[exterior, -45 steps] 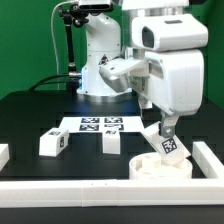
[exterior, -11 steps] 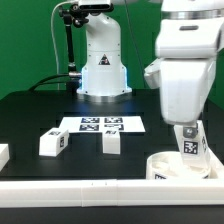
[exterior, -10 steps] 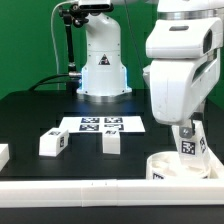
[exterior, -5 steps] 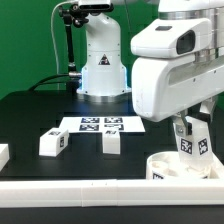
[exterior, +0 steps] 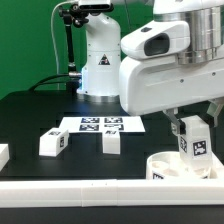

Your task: Assemble stool

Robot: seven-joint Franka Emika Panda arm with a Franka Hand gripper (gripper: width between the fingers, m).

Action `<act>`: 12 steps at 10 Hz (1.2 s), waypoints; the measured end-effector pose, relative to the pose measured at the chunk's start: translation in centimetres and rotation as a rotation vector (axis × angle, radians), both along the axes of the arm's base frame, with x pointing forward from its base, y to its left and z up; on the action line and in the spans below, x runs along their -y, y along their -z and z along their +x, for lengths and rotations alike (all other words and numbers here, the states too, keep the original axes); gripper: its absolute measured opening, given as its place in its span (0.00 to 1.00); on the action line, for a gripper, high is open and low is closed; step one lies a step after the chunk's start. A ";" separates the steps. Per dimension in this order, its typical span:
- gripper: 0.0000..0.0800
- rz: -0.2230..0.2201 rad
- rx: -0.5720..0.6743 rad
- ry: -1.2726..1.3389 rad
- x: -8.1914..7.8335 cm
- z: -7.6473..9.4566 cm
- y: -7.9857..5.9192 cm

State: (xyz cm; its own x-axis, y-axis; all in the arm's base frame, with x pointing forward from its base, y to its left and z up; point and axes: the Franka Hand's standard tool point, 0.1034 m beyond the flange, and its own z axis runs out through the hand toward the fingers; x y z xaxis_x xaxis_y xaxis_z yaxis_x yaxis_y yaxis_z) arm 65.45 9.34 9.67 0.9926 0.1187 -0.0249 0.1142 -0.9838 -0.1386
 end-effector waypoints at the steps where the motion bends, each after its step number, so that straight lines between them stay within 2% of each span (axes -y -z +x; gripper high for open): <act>1: 0.42 -0.002 -0.002 0.067 -0.1 0.1 0.0; 12: 0.42 -0.024 -0.104 1.040 0.0 0.1 0.0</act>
Offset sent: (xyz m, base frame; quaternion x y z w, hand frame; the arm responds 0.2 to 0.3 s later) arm -0.0002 0.0069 -0.0038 0.0010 -0.0018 0.1826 0.9832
